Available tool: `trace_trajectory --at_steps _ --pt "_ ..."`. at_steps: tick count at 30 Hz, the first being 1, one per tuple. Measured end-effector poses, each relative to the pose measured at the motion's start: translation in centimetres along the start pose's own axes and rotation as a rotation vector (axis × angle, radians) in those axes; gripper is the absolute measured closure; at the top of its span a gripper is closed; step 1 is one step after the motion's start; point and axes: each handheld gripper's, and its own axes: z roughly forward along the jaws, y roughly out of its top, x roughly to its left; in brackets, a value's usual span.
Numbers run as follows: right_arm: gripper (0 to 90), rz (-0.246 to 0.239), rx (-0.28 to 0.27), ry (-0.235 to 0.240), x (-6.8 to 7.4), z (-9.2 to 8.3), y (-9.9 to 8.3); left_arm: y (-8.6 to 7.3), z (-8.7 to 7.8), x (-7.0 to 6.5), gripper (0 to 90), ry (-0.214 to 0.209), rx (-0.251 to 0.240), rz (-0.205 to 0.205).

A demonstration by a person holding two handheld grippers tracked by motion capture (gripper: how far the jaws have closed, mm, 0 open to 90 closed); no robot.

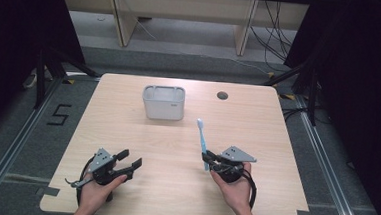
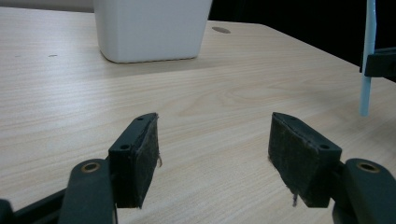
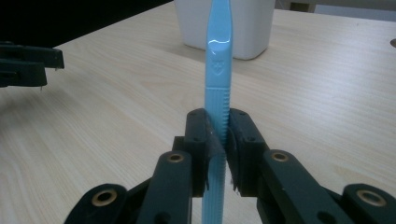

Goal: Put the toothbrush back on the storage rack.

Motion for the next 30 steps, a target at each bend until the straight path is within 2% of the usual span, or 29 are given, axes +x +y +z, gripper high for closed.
trace_trajectory --at_steps 2,3,5,6,8,9,10,11,13,15,16,17,18,19,21,22,23,24,26,28,29,30 --pt "79.2 0.036 -0.014 0.010 0.3 0.0 -0.1 0.0 0.0 0.0 33.1 0.000 0.000 0.002" --pt "79.2 0.011 -0.020 0.009 0.2 0.0 -0.1 0.0 0.0 0.0 33.6 0.000 -0.005 -0.003" --pt "79.2 0.016 -0.029 0.017 0.4 -0.1 0.0 0.0 -0.1 0.1 33.7 0.000 -0.010 -0.014" --pt "79.2 -0.013 -0.042 0.005 0.2 -0.1 0.0 -0.1 0.0 0.1 33.6 -0.010 -0.026 -0.015" --pt "79.2 0.015 -0.060 0.023 0.5 -0.1 0.0 0.2 -0.1 0.0 33.7 -0.005 -0.023 -0.014" --pt "79.2 -0.013 -0.076 0.006 0.3 -0.1 0.1 0.4 -0.1 -0.1 33.7 -0.015 -0.033 -0.022" --pt "79.2 -0.013 -0.076 0.006 0.3 -0.1 0.1 0.4 -0.1 -0.1 33.7 -0.015 -0.033 -0.022" --pt "79.2 0.011 -0.083 0.031 0.5 0.0 0.1 1.1 -0.1 -0.4 33.8 -0.044 -0.047 -0.041" --pt "79.2 -0.005 -0.101 0.032 0.6 0.1 0.1 2.0 0.0 -0.9 33.9 -0.087 -0.061 -0.064" --pt "79.2 -0.010 -0.101 0.025 0.7 0.0 0.1 3.0 0.2 -1.5 34.7 -0.110 -0.059 -0.054" --pt "79.2 -0.018 -0.112 0.019 0.7 0.0 0.1 3.7 0.4 -2.0 35.0 -0.136 -0.064 -0.057" --pt "79.2 -0.010 -0.122 0.036 0.9 0.2 0.2 4.2 0.7 -2.3 35.3 -0.156 -0.070 -0.054" --pt "79.2 -0.024 -0.129 0.019 0.9 0.2 0.2 4.5 0.9 -2.6 35.7 -0.168 -0.070 -0.054" --pt "79.2 -0.006 -0.122 0.023 1.1 0.1 0.2 5.0 1.1 -3.0 36.1 -0.179 -0.069 -0.046" --pt "79.2 -0.009 -0.129 0.026 1.2 0.2 0.3 5.8 1.7 -3.8 37.2 -0.221 -0.080 -0.041" --pt "79.2 -0.014 -0.134 0.032 1.2 0.3 0.4 6.2 2.1 -4.0 37.8 -0.231 -0.085 -0.011" --pt "79.2 -0.014 -0.127 0.019 1.3 0.2 0.4 6.5 2.5 -4.3 38.5 -0.244 -0.086 -0.001" --pt "79.2 -0.010 -0.145 0.023 1.3 0.4 0.4 6.8 2.7 -4.8 39.2 -0.251 -0.069 -0.015" --pt "79.2 -0.023 -0.146 0.032 1.3 0.5 0.6 7.3 3.4 -5.5 40.5 -0.274 -0.066 -0.012" --pt "79.2 -0.004 -0.147 0.036 1.5 0.5 0.6 7.7 4.1 -6.1 41.7 -0.292 -0.069 0.006" --pt "79.2 -0.034 -0.143 0.019 1.4 0.5 0.7 7.9 4.4 -6.4 42.4 -0.296 -0.067 0.012" --pt "79.2 -0.023 -0.147 0.035 1.5 0.6 0.7 8.1 4.9 -6.5 42.9 -0.307 -0.085 0.041"
